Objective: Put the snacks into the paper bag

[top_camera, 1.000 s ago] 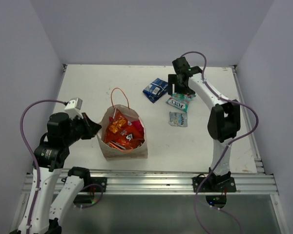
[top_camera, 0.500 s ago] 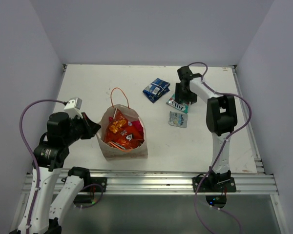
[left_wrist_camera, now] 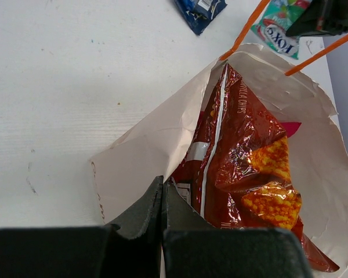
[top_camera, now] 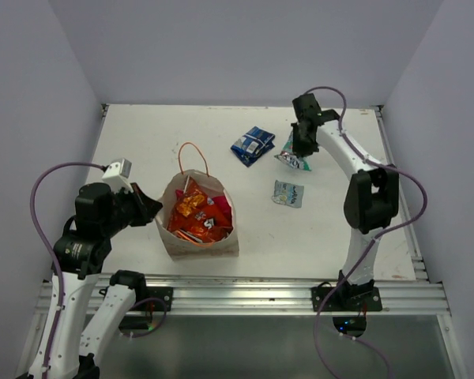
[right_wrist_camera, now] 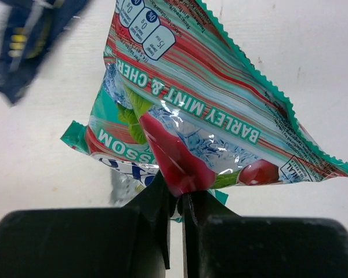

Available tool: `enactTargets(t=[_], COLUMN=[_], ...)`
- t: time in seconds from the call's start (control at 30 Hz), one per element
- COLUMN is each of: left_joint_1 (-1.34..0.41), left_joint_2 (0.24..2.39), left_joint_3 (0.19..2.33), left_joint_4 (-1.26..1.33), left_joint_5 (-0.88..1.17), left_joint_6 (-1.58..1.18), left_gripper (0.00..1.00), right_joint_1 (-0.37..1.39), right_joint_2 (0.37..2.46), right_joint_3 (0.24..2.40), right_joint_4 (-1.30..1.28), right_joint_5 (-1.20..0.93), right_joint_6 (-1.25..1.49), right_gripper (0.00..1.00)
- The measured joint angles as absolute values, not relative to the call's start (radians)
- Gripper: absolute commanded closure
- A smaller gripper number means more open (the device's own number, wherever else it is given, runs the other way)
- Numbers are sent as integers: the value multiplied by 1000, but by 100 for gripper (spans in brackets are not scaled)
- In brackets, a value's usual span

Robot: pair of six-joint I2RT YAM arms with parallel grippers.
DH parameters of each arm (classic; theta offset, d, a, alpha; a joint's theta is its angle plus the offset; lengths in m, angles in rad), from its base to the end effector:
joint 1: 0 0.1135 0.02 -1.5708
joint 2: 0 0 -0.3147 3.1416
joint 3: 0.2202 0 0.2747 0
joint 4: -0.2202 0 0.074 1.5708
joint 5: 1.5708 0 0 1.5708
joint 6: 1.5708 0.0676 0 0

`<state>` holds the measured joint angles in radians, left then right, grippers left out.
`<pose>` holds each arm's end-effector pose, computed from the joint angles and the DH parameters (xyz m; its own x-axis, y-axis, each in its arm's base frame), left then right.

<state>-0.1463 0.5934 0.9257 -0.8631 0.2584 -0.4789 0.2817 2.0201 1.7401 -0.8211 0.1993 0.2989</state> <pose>0.1094 -0.0336 0.3631 -0.6099 -0.3604 -0.7058 0.0878 0.8544 -0.5122 0.4786 0.1246 0.2555 -0.8735 0.0477 -0.4845 0.0741 0.9966 -0.0354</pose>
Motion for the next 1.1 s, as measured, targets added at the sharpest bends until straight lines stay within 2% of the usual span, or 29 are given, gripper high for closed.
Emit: enactTargets(t=[0.13,0.33,0.47,0.77,1.1], left_joint_1=[-146,-146,-146,-146,-146], left_joint_2=[590,588,587,584,555], left_joint_3=[926,918,918,914,901], left_joint_4=[-863,-859,-857,-854,-854], left_joint_5=[259,263,270,281,284], left_joint_6=[-480,-487,-488,-487,-488], left_gripper=[100,100,100,100,100], right_joint_1=[345,614,774,1039,1113], right_joint_2=[1859,1665,1607,1766,1846], right_joint_3=[1858,2195,2271,2212,2223], right_joint_4=[-910,-971,-1051,-1225,-1310], right_joint_5=[181,23,-84,-121,-123], right_joint_6=[263,235,226,216,204], right_gripper=[100,100,100,100,100])
